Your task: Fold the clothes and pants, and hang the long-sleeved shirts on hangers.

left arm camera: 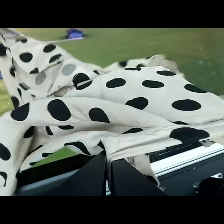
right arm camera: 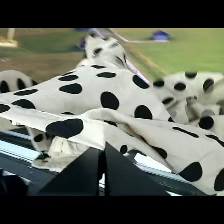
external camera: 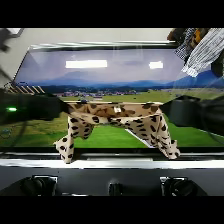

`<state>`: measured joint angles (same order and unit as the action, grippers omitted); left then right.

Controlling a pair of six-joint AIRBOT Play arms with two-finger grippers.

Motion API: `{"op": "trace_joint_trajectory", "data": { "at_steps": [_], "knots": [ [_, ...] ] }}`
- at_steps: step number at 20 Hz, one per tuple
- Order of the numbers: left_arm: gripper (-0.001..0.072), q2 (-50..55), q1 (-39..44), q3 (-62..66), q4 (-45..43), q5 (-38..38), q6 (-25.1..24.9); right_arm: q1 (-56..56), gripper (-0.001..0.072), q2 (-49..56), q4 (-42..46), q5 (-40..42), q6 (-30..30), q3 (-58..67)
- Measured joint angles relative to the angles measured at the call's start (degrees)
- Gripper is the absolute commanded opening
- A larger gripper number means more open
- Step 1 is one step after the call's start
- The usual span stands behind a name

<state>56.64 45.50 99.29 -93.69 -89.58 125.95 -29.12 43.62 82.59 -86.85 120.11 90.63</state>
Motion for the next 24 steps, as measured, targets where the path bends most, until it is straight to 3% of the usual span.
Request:
{"op": "trace_joint_trajectory", "data": {
  "at_steps": [6,11,16,20,24],
  "knots": [
    [0.0015,0.1,0.0,8.3,0.6,-6.3,0.6,0.0,0.0021,-0.7,1.4,0.5,1.6,4.3],
    [0.0016,3.4,0.0,3.8,0.6,-7.4,1.4,0.0,0.0021,5.7,7.8,-4.9,1.9,4.7],
    [0.0017,4.6,-0.1,-12.1,0.6,0.8,2.0,0.0,0.0021,9.4,11.4,-5.5,2.3,-5.3],
    [0.0017,5.8,-0.2,-23.6,3.6,11.9,2.2,0.0,0.0021,6.4,11.2,1.1,6.1,-20.1],
    [0.0017,7.8,-0.2,-28.3,6.1,18.2,2.2,-0.1,0.0021,5.3,7.9,8.3,8.6,-27.8]
  ]
}}
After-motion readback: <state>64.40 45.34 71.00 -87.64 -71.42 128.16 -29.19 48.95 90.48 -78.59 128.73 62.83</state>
